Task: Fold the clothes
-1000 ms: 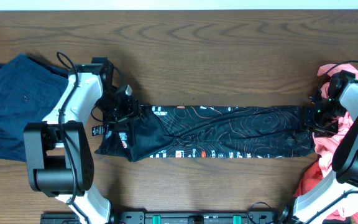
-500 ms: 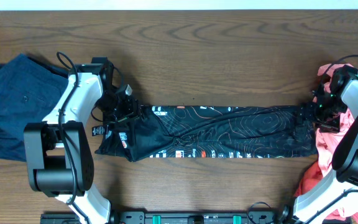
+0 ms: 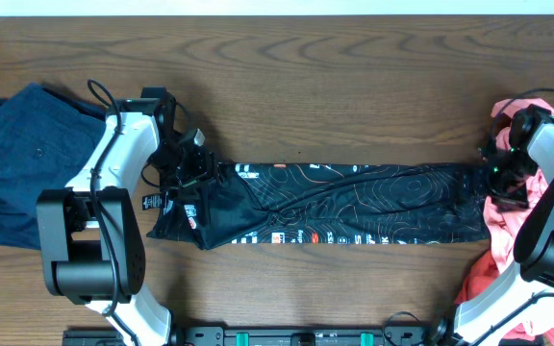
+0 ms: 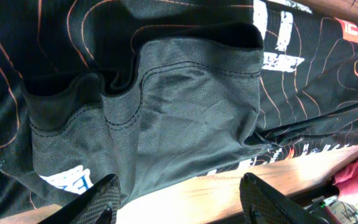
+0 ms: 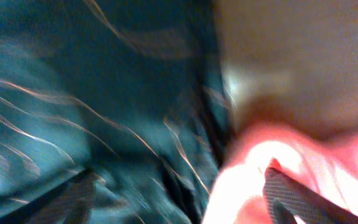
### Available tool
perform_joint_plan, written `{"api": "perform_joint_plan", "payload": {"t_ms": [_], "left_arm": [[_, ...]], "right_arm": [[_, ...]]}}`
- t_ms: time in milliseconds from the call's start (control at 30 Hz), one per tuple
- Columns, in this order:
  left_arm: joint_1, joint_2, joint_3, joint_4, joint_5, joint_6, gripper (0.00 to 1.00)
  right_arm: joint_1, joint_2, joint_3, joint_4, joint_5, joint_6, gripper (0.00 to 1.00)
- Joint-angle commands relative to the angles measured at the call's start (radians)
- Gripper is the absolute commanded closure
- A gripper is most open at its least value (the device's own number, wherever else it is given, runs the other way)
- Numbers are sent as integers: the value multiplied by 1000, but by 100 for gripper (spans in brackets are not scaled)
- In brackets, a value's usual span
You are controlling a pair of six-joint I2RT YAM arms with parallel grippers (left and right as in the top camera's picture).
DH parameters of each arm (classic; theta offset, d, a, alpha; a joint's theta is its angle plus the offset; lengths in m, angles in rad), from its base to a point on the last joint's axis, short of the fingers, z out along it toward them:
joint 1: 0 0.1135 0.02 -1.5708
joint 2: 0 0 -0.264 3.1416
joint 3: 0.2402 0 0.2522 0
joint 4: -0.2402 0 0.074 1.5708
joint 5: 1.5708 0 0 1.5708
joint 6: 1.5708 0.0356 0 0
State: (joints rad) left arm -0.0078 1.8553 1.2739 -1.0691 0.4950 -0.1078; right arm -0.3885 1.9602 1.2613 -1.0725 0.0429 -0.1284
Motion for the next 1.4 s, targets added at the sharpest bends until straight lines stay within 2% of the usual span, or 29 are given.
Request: {"api": "perform_joint_plan", "payload": {"t_ms": [0,100,167,667,1067,1367], "left_arm": [[2,0,0,-1,10,-5,37],[2,0,0,-1,10,-5,37],[2,0,0,2,10,-5,37],[2,0,0,10,10,-2,37],[2,0,0,10,10,-2,36],[2,0,0,10,10,-2,36]], "right_arm": [[-27,-17,1,-35,251,128,11],[-64,-19,1,-68,349,222,10],[-80,-30,5,-51,288,222,10],[-49,-233,74,67,-245,-120,12],[-39,-31,64,77,-288,-165,11],[-39,22,63,74,-286,-169,8]]}}
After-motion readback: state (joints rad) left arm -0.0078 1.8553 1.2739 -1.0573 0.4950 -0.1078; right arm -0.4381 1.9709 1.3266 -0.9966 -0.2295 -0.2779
